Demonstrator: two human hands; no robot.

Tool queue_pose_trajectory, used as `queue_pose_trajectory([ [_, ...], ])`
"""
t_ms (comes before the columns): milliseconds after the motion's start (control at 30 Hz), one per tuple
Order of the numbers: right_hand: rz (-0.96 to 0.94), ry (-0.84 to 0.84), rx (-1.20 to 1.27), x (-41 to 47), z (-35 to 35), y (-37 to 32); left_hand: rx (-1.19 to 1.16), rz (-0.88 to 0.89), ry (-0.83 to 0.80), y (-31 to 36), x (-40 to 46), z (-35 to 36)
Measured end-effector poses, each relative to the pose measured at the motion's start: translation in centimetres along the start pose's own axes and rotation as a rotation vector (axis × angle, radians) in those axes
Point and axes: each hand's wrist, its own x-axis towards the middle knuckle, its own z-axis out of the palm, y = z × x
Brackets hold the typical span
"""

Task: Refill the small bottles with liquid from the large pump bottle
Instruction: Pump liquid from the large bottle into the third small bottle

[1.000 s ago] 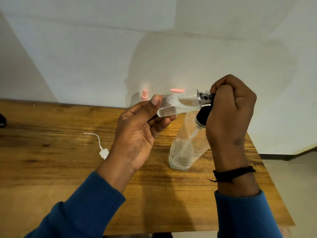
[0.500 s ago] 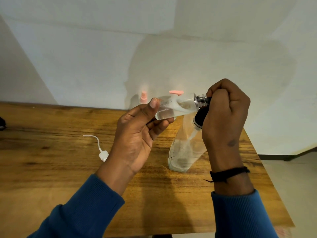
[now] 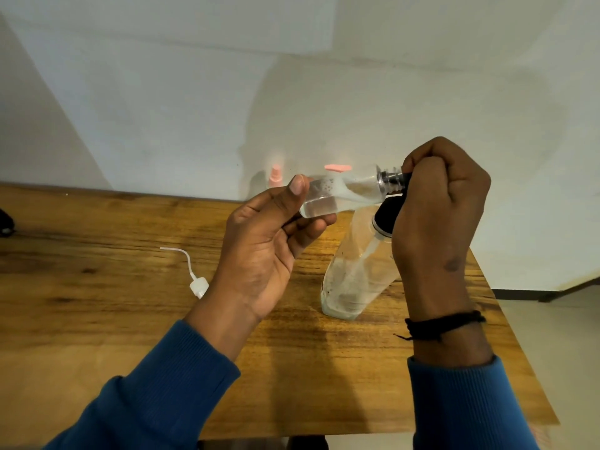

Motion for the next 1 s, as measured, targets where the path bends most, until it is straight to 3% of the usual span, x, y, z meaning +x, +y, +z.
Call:
queue_pose_trajectory([
  [1000,0.01,0.0,0.02,-0.16,0.13,-0.09,-0.003,-0.002,0.004,0.05,-0.06,-0.01],
])
